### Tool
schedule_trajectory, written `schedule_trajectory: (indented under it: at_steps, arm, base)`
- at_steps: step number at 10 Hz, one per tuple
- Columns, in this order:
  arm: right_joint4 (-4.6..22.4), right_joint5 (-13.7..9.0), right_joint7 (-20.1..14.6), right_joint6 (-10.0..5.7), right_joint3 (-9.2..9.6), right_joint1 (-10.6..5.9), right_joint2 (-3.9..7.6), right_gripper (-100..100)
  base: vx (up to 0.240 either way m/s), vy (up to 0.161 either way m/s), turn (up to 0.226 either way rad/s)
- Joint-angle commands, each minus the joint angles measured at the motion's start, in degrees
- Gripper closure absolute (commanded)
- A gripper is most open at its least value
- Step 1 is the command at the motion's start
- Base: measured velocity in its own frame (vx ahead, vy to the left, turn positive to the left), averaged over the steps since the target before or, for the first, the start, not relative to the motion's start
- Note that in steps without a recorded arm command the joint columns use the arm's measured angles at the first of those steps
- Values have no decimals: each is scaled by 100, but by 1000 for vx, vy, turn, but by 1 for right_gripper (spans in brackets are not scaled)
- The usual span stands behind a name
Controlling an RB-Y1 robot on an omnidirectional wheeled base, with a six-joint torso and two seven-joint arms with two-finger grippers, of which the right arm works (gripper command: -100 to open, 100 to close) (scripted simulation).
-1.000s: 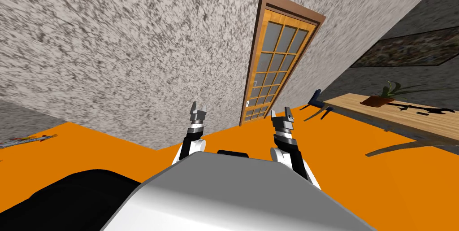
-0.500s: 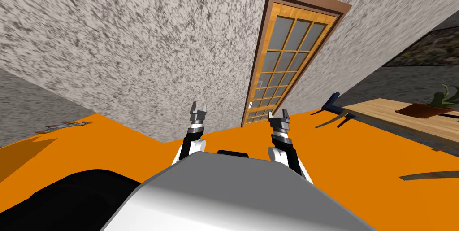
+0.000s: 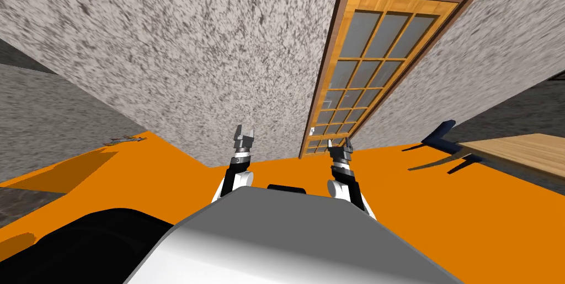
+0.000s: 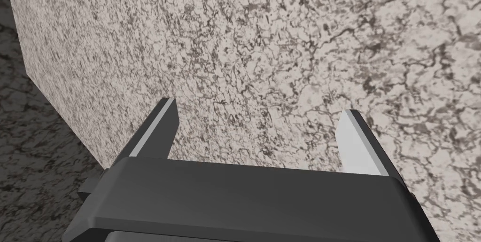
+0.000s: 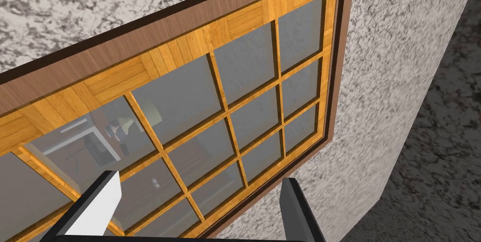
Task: Pull the door open
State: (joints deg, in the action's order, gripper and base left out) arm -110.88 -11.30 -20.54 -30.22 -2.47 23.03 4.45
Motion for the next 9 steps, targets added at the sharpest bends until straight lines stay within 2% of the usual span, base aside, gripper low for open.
schedule_trajectory:
  at_steps: [1, 9]
  arm:
    - [218, -161, -222, -75, 23, -51, 31, -100]
    - [1561, -995, -1309, -563, 155, -475, 157, -100]
  base:
    - [41, -94, 228]
    - [31, -116, 207]
